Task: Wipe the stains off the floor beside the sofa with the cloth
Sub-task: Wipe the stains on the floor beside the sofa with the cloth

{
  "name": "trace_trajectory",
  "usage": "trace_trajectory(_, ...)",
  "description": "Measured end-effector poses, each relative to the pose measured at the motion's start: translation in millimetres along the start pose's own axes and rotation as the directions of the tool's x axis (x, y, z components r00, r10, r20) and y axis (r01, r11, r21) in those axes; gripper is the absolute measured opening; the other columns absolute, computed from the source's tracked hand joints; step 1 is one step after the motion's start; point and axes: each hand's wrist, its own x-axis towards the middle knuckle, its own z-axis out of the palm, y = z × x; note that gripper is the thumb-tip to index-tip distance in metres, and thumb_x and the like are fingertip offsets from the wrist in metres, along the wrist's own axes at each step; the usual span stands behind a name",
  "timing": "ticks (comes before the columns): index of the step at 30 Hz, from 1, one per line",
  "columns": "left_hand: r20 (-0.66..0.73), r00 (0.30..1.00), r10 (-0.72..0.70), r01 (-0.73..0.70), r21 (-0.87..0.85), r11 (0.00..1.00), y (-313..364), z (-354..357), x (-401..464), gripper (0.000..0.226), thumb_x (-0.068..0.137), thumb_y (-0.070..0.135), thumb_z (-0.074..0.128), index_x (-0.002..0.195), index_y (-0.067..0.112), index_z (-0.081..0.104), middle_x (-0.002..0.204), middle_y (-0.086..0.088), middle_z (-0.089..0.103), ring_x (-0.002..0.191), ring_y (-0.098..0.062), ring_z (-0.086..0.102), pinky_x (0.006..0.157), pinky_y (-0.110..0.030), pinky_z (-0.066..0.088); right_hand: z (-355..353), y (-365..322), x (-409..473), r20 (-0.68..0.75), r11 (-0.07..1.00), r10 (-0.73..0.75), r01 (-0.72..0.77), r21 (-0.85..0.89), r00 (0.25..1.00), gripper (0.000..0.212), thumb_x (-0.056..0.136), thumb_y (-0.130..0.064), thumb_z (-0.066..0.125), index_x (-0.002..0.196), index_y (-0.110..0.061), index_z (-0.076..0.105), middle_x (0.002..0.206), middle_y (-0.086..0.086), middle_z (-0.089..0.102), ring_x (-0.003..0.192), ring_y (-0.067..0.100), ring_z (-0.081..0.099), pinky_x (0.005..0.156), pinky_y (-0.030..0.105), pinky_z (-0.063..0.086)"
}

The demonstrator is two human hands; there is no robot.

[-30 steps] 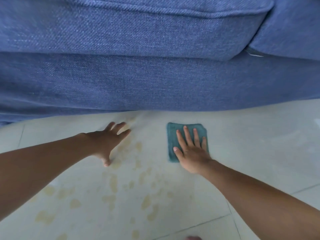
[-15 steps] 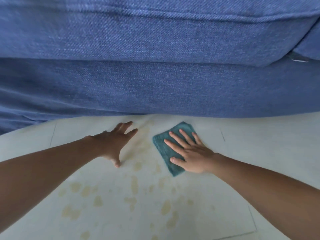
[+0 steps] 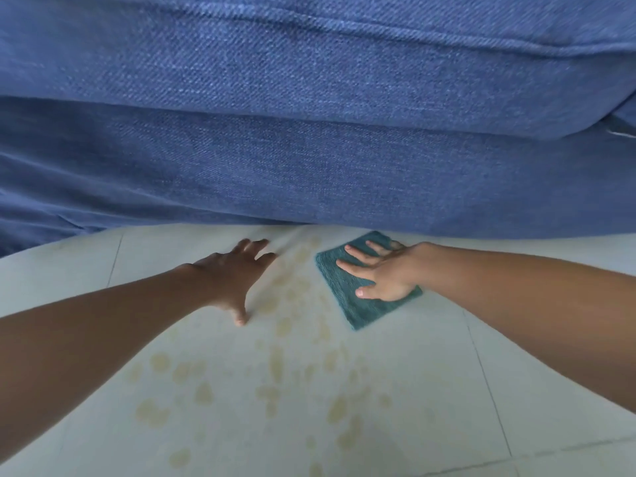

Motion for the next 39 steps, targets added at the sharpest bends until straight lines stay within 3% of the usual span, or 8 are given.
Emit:
trace_trajectory(3,0.006,1.000,0.014,-0.014,0.003,1.000,-2,1,0,0.132,0.060,0.040,0.090,0.159,0.025,0.004,0.166,-0.001,-0.009,0.153,-0.022,0.002,0.105,-0.047,0.046,24,-20,13,-0.220,0.961,0.097,-0.034,0.273,0.971,0.067,0.101,-0.062,0.019,0.154,-0.046,-0.019,0.164,-0.013,-0.030,0.153,0.027,-0.025,0.125,0.050,-0.009)
trace_trajectory(7,0.016,1.000,0.026,-0.026,0.010,1.000,0,-1,2,0.132,0.061,0.040,0.091,0.159,0.023,0.004,0.166,-0.003,-0.009,0.153,-0.025,0.001,0.106,-0.049,0.045,76,-66,27,-0.547,0.895,0.305,-0.038,0.445,0.780,0.065,0.098,-0.058,0.009,0.159,-0.040,-0.005,0.169,-0.010,-0.013,0.155,0.028,-0.017,0.125,0.050,-0.006)
trace_trajectory(13,-0.003,1.000,-0.003,0.003,0.007,1.000,-4,9,-2,0.133,0.065,0.042,0.089,0.159,0.018,-0.002,0.166,0.002,-0.020,0.154,-0.028,-0.007,0.114,-0.057,0.033,44,-69,59,-0.399,0.687,0.596,-0.185,0.702,0.697,0.065,0.100,-0.057,0.014,0.159,-0.039,-0.003,0.169,-0.008,-0.017,0.155,0.031,-0.017,0.122,0.054,-0.013)
trace_trajectory(16,-0.028,0.999,-0.029,0.028,-0.047,0.998,-15,19,-6,0.132,0.068,0.050,0.085,0.159,0.018,-0.006,0.166,0.004,-0.020,0.154,-0.027,-0.009,0.118,-0.057,0.025,35,-83,69,-0.602,0.844,0.387,-0.007,0.536,0.698,0.061,0.101,-0.055,0.018,0.159,-0.043,0.004,0.170,-0.012,-0.009,0.156,0.029,-0.011,0.123,0.052,-0.009)
trace_trajectory(24,-0.032,0.999,0.031,-0.032,-0.032,0.999,-28,27,-7,0.131,0.067,0.061,0.081,0.159,0.019,-0.003,0.167,0.000,-0.016,0.154,-0.026,-0.008,0.120,-0.055,0.022,16,-97,78,-0.596,0.843,0.363,0.021,0.538,0.717,0.059,0.101,-0.055,0.018,0.157,-0.047,0.003,0.169,-0.015,-0.008,0.156,0.026,-0.015,0.123,0.051,-0.012)
trace_trajectory(27,-0.024,0.999,0.033,-0.034,-0.050,0.998,-32,32,-8,0.140,0.062,0.064,0.082,0.158,0.021,-0.010,0.166,0.001,-0.020,0.154,-0.026,-0.012,0.122,-0.056,0.013,19,-113,77,-0.691,0.927,0.160,0.133,0.351,0.704,0.059,0.101,-0.055,0.020,0.158,-0.047,0.005,0.170,-0.016,-0.005,0.156,0.024,-0.012,0.124,0.050,-0.010)
trace_trajectory(36,-0.021,1.000,0.009,-0.011,-0.072,0.997,-47,46,-28,0.145,0.057,0.069,0.082,0.158,0.023,-0.010,0.165,0.002,-0.024,0.153,-0.020,-0.015,0.123,-0.055,0.009,21,-129,76,-0.670,0.897,0.249,0.095,0.432,0.699,0.065,0.098,-0.061,0.019,0.158,-0.045,0.002,0.169,-0.015,-0.009,0.156,0.026,-0.015,0.123,0.051,-0.012)
trace_trajectory(39,-0.014,1.000,-0.002,0.001,-0.066,0.998,-52,46,-32,0.147,0.055,0.069,0.082,0.158,0.023,-0.012,0.165,0.002,-0.024,0.154,-0.020,-0.013,0.123,-0.056,0.011,26,-132,73,-0.713,0.937,0.086,0.187,0.296,0.696,0.063,0.099,-0.061,0.021,0.158,-0.047,0.004,0.169,-0.017,-0.006,0.156,0.022,-0.014,0.124,0.051,-0.009)
